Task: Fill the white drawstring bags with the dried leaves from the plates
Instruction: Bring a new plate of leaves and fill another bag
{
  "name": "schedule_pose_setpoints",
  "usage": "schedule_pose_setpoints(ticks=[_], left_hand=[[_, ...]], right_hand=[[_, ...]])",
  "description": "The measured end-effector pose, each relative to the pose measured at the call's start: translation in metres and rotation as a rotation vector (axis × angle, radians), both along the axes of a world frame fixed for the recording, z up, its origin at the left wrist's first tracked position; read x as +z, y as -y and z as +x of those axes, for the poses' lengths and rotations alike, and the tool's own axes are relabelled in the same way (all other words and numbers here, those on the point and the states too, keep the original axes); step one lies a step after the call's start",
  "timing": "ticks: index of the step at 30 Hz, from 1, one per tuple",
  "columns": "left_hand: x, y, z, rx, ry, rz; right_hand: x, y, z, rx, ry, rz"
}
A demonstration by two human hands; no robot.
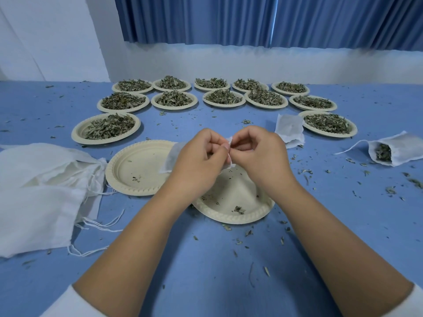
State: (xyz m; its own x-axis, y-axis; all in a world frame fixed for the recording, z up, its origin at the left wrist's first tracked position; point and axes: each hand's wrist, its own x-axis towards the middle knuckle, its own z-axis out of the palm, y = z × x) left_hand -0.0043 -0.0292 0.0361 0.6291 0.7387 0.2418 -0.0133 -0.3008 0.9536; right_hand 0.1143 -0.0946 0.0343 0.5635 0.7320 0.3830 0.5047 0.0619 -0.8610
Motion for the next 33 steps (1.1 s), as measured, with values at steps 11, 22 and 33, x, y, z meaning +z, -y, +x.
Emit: schedule_pose_setpoints(ticks=[11, 22, 33], left_hand=[[0.006, 0.003, -0.001, -0.016, 0.078, -0.139], [0.013, -0.005, -0.007, 0.049, 0.156, -0.300], [0.015, -0.006, -0.010, -0.060, 0.201, -0.304]], right_hand=[[-0.001, -0.001, -0.002, -0.039, -0.007, 0.047], [0.008, 0.005, 0.000, 0.211, -0.034, 0.062], [0.005, 0.004, 0.008, 0.156, -0.186, -0.166]])
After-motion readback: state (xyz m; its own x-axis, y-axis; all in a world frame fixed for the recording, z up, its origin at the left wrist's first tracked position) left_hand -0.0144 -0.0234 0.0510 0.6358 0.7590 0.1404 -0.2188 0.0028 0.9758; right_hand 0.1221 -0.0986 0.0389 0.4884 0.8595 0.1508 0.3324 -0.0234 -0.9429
